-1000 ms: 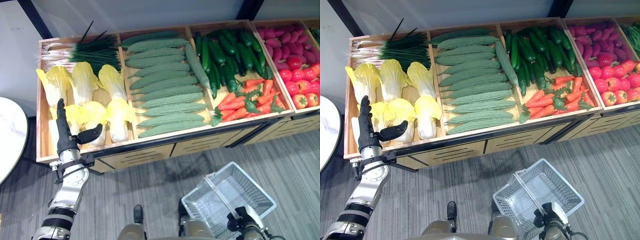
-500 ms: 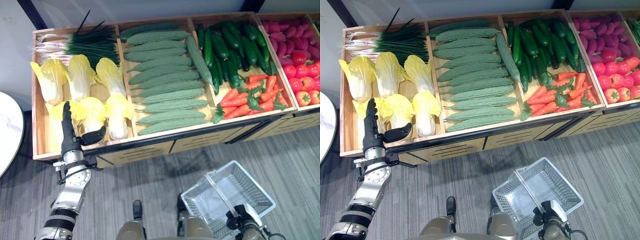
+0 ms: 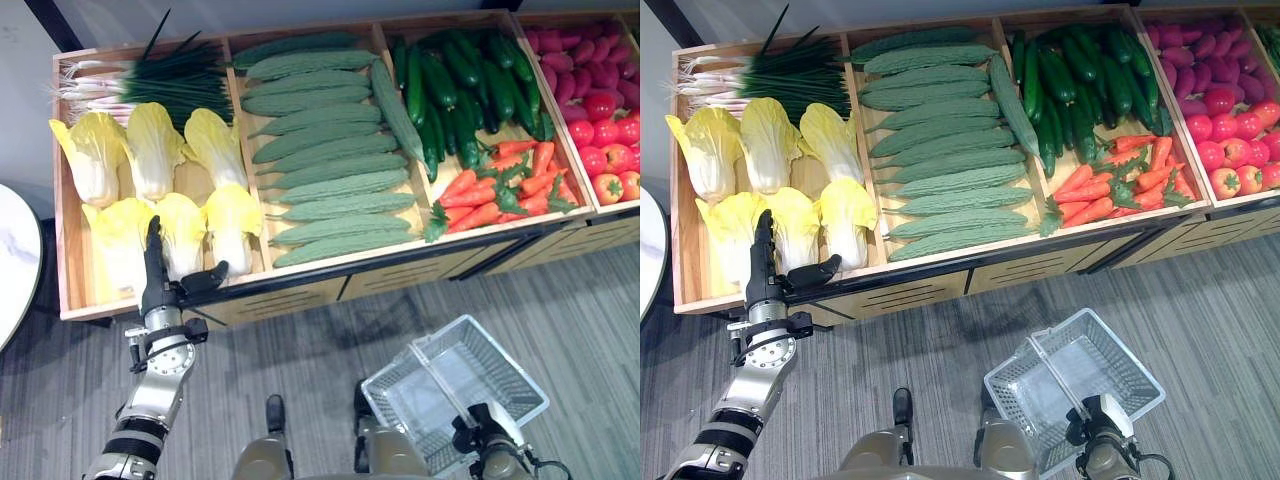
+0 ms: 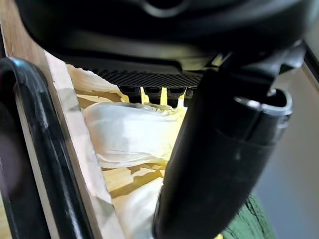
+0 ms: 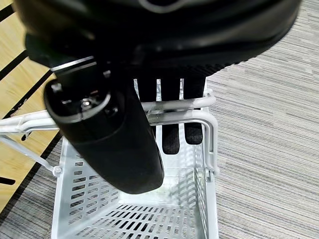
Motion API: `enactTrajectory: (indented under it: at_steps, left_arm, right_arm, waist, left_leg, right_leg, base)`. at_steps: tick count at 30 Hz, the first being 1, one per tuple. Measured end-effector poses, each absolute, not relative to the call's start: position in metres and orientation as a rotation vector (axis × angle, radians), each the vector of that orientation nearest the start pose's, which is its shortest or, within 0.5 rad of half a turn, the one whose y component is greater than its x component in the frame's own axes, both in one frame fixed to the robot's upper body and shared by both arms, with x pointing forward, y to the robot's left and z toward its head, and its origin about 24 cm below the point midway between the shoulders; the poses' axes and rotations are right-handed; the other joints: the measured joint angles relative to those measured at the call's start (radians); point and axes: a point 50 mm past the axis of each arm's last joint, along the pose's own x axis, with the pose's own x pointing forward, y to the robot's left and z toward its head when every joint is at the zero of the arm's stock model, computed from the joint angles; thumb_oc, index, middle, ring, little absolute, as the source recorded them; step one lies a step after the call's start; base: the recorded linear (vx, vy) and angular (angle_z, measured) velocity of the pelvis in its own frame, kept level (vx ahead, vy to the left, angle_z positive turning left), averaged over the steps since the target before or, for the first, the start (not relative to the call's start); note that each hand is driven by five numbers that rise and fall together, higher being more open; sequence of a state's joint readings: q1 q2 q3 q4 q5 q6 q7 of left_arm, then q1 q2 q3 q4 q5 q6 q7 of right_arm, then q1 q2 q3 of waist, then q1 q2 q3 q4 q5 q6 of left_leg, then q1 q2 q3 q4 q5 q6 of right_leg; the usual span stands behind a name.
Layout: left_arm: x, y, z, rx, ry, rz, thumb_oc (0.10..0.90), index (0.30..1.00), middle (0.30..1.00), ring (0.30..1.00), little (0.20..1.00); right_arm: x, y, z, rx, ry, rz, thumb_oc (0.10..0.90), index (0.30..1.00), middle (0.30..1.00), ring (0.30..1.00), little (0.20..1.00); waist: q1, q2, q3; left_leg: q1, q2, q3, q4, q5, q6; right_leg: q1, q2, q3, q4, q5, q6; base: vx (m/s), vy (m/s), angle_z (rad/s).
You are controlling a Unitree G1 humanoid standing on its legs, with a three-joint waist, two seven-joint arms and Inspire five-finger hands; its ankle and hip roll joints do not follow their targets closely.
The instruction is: Get the vegetables into the basket
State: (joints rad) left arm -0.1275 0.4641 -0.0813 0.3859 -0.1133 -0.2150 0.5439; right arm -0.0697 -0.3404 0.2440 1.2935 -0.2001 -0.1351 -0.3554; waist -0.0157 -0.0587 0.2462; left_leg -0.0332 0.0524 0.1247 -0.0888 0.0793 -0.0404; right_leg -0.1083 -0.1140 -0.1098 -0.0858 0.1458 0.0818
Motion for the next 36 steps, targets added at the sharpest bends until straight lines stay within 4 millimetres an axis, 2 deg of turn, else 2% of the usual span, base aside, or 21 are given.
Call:
enactTrajectory:
  at_steps: [3, 5, 6, 7, 9, 13, 22, 23, 24, 27, 30, 33, 34, 36]
  left_arm:
    - [0.268, 0.268, 0.039, 0.413, -0.029, 0.532, 0.900, 1.000, 1.000, 1.000, 1.000]
    - [0.271, 0.275, 0.042, 0.451, -0.010, 0.600, 0.725, 0.756, 0.756, 0.756, 0.756]
    - [0.271, 0.278, 0.043, 0.458, 0.000, 0.638, 0.498, 0.437, 0.437, 0.437, 0.437]
    - [0.271, 0.280, 0.044, 0.474, 0.007, 0.668, 0.400, 0.300, 0.300, 0.300, 0.300]
    - [0.277, 0.284, 0.046, 0.460, 0.021, 0.741, 0.400, 0.300, 0.300, 0.300, 0.300]
    - [0.274, 0.294, 0.044, 0.434, 0.040, 0.848, 0.400, 0.300, 0.300, 0.300, 0.300]
    - [0.277, 0.294, 0.050, 0.404, 0.023, 0.888, 0.400, 0.300, 0.300, 0.300, 0.300]
    - [0.278, 0.293, 0.057, 0.391, -0.008, 0.893, 0.400, 0.300, 0.300, 0.300, 0.300]
    - [0.279, 0.288, 0.075, 0.364, -0.089, 0.894, 0.400, 0.300, 0.300, 0.300, 0.300]
    - [0.277, 0.280, 0.112, 0.329, -0.274, 0.916, 0.400, 0.300, 0.300, 0.300, 0.300]
    - [0.273, 0.274, 0.132, 0.317, -0.384, 0.936, 0.400, 0.300, 0.300, 0.300, 0.300]
    - [0.267, 0.269, 0.135, 0.320, -0.417, 0.916, 0.400, 0.300, 0.300, 0.300, 0.300]
    - [0.266, 0.261, 0.132, 0.315, -0.426, 0.860, 0.400, 0.300, 0.300, 0.300, 0.300]
    - [0.262, 0.236, 0.116, 0.285, -0.401, 0.598, 0.400, 0.300, 0.300, 0.300, 0.300]
  right_arm:
    - [0.120, -0.275, -0.138, -0.806, 0.995, -0.150, 0.400, 0.300, 0.300, 0.300, 0.300]
    - [0.120, -0.275, -0.138, -0.824, 0.997, -0.141, 0.400, 0.300, 0.300, 0.300, 0.300]
    - [0.120, -0.275, -0.138, -0.825, 0.997, -0.140, 0.400, 0.300, 0.300, 0.300, 0.300]
    - [0.120, -0.275, -0.138, -0.830, 0.996, -0.136, 0.400, 0.300, 0.300, 0.300, 0.300]
    - [0.123, -0.274, -0.137, -0.842, 0.988, -0.125, 0.400, 0.300, 0.300, 0.300, 0.300]
    - [0.122, -0.274, -0.138, -0.844, 0.997, -0.122, 0.400, 0.300, 0.300, 0.300, 0.300]
    - [0.119, -0.274, -0.139, -0.844, 1.014, -0.118, 0.400, 0.300, 0.300, 0.300, 0.300]
    - [0.120, -0.272, -0.140, -0.838, 1.014, -0.114, 0.400, 0.300, 0.300, 0.300, 0.300]
    - [0.117, -0.269, -0.141, -0.830, 1.021, -0.109, 0.400, 0.300, 0.300, 0.300, 0.300]
    - [0.114, -0.268, -0.143, -0.824, 1.027, -0.108, 0.400, 0.300, 0.300, 0.300, 0.300]
    - [0.110, -0.266, -0.144, -0.816, 1.039, -0.105, 0.400, 0.300, 0.300, 0.300, 0.300]
    - [0.107, -0.265, -0.145, -0.811, 1.044, -0.106, 0.400, 0.300, 0.300, 0.300, 0.300]
    - [0.105, -0.266, -0.146, -0.807, 1.047, -0.110, 0.400, 0.300, 0.300, 0.300, 0.300]
    - [0.103, -0.267, -0.146, -0.801, 1.053, -0.119, 0.400, 0.300, 0.300, 0.300, 0.300]
  waist:
    - [0.003, 0.001, 0.000]
    - [0.003, 0.001, 0.000]
    - [0.003, 0.001, 0.000]
    - [0.001, 0.000, 0.001]
    - [-0.004, -0.001, 0.001]
    - [-0.020, -0.004, 0.002]
    - [-0.024, -0.014, 0.007]
    - [-0.023, -0.023, 0.012]
    - [-0.020, -0.036, 0.013]
    - [-0.017, -0.038, 0.012]
    - [-0.013, -0.037, 0.011]
    - [-0.012, -0.035, 0.003]
    - [-0.009, -0.033, 0.002]
    - [-0.003, -0.029, 0.000]
  left_leg:
    - [0.000, 0.000, 0.000, 0.000, 0.000, 0.000]
    - [0.000, 0.000, 0.001, 0.000, 0.000, 0.000]
    - [0.000, 0.000, 0.002, 0.000, 0.000, 0.000]
    - [0.000, -0.001, 0.004, 0.000, 0.000, 0.000]
    - [0.001, -0.001, 0.018, 0.000, 0.000, 0.000]
    - [0.003, 0.001, 0.022, 0.000, 0.000, 0.001]
    - [0.019, 0.002, 0.026, 0.000, -0.001, 0.001]
    - [0.019, 0.002, 0.026, 0.000, 0.000, 0.001]
    - [0.021, 0.004, 0.026, 0.000, 0.000, 0.000]
    - [0.036, 0.003, 0.025, 0.000, 0.000, 0.000]
    - [0.042, 0.003, 0.024, 0.000, 0.000, 0.000]
    - [0.043, 0.002, 0.024, 0.000, 0.000, -0.001]
    - [0.043, 0.002, 0.024, 0.000, 0.000, 0.000]
    - [0.042, -0.002, 0.024, 0.000, 0.001, 0.000]
  right_leg:
    - [0.000, 0.000, 0.000, 0.000, 0.000, 0.000]
    - [-0.001, 0.000, 0.002, 0.000, 0.002, 0.000]
    - [-0.001, 0.000, 0.003, 0.000, 0.003, 0.000]
    - [-0.003, 0.000, 0.006, 0.000, 0.004, 0.000]
    - [-0.010, 0.000, 0.019, 0.000, 0.009, 0.000]
    - [-0.011, 0.004, 0.026, 0.000, 0.010, -0.001]
    - [0.002, 0.006, 0.032, 0.000, 0.013, -0.002]
    - [0.002, 0.006, 0.031, 0.000, 0.013, -0.002]
    - [0.005, 0.006, 0.029, 0.000, 0.013, -0.002]
    - [0.021, 0.005, 0.028, 0.000, 0.013, -0.002]
    - [0.029, 0.005, 0.027, 0.000, 0.013, -0.002]
    - [0.029, 0.004, 0.026, 0.000, 0.013, -0.002]
    - [0.029, 0.004, 0.026, 0.000, 0.013, -0.002]
    - [0.029, 0.000, 0.026, 0.000, 0.013, -0.002]
  base:
    - [0.00, 0.000, 0.00]
    - [0.00, 0.000, 0.00]
    - [0.01, 0.016, -0.04]
    - [0.01, 0.020, -0.08]
    - [0.01, 0.014, -0.17]
    - [0.00, 0.007, -0.07]
    - [0.00, -0.001, -0.02]
    - [0.02, -0.030, 0.03]
    - [0.01, -0.026, 0.04]
    - [0.00, -0.008, 0.02]
    - [0.00, 0.000, 0.00]
    - [0.00, 0.000, 0.00]
    - [0.00, 0.000, 0.00]
    - [0.00, 0.000, 0.00]
